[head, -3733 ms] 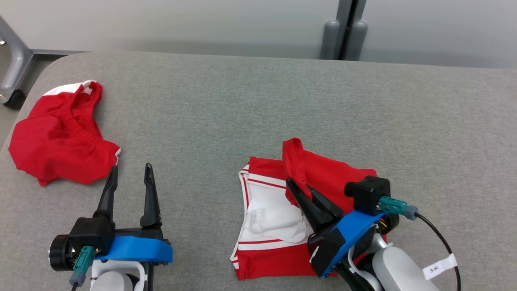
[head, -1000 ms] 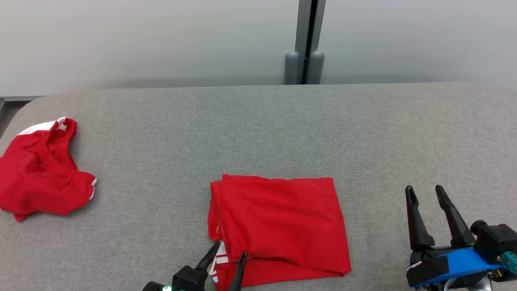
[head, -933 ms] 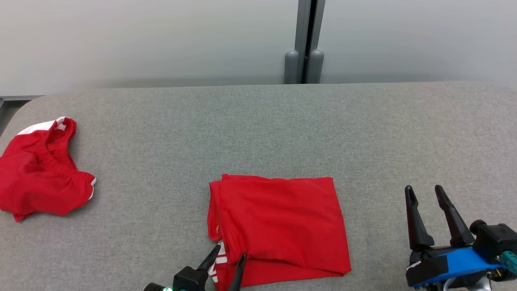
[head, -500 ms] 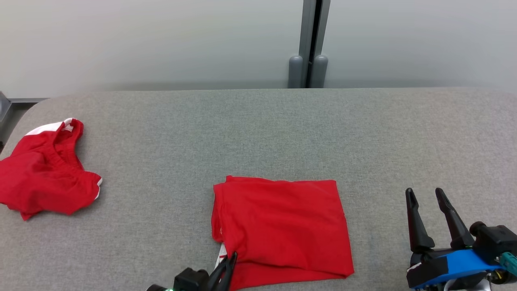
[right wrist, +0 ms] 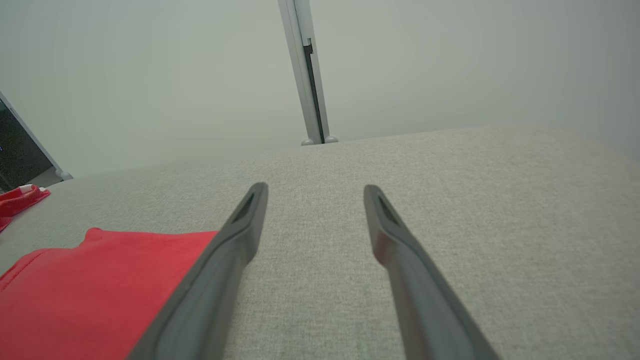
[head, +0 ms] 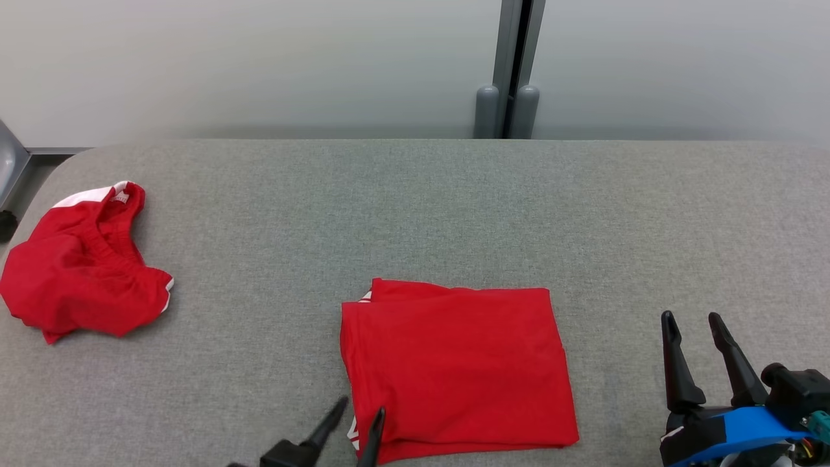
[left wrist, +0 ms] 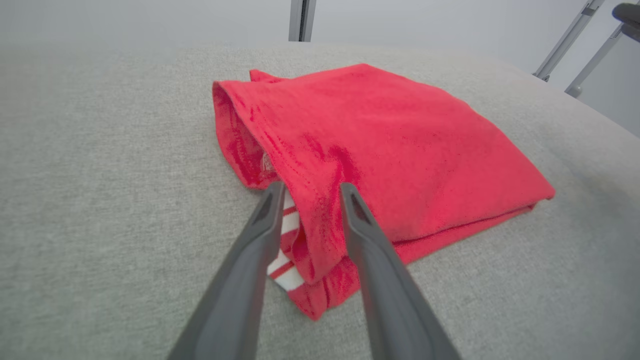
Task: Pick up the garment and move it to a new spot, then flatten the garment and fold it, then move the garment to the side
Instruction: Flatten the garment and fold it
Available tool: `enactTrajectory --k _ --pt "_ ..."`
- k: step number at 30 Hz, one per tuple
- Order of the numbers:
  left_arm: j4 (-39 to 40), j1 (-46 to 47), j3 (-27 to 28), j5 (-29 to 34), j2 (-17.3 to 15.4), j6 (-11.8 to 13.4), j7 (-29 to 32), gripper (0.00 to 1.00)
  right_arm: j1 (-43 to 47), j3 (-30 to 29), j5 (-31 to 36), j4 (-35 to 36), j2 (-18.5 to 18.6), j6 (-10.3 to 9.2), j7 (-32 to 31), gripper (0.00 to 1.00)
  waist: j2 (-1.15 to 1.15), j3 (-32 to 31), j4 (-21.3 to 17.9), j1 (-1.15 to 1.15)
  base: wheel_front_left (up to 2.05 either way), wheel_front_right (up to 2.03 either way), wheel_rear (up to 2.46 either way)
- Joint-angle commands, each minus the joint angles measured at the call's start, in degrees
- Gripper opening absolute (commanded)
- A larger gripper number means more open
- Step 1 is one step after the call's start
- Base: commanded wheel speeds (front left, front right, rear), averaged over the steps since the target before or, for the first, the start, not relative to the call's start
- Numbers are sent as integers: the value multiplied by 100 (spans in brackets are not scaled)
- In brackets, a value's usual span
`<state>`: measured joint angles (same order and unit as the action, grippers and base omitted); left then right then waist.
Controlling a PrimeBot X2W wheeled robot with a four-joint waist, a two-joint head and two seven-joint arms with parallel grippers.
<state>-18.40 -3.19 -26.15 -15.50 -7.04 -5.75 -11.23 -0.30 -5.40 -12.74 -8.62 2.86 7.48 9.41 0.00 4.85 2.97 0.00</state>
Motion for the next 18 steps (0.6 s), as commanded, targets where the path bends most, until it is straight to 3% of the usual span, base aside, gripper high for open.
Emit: enactTrajectory --k 1,18 --pt "68 138 71 24 -2 47 -72 100 -11 11 15 -23 7 3 22 100 0 0 -6 0 0 0 0" --pt "737 652 1571 -131 -279 692 -399 100 -133 32 129 131 6 3 55 100 0 -131 -74 0 0 0 0"
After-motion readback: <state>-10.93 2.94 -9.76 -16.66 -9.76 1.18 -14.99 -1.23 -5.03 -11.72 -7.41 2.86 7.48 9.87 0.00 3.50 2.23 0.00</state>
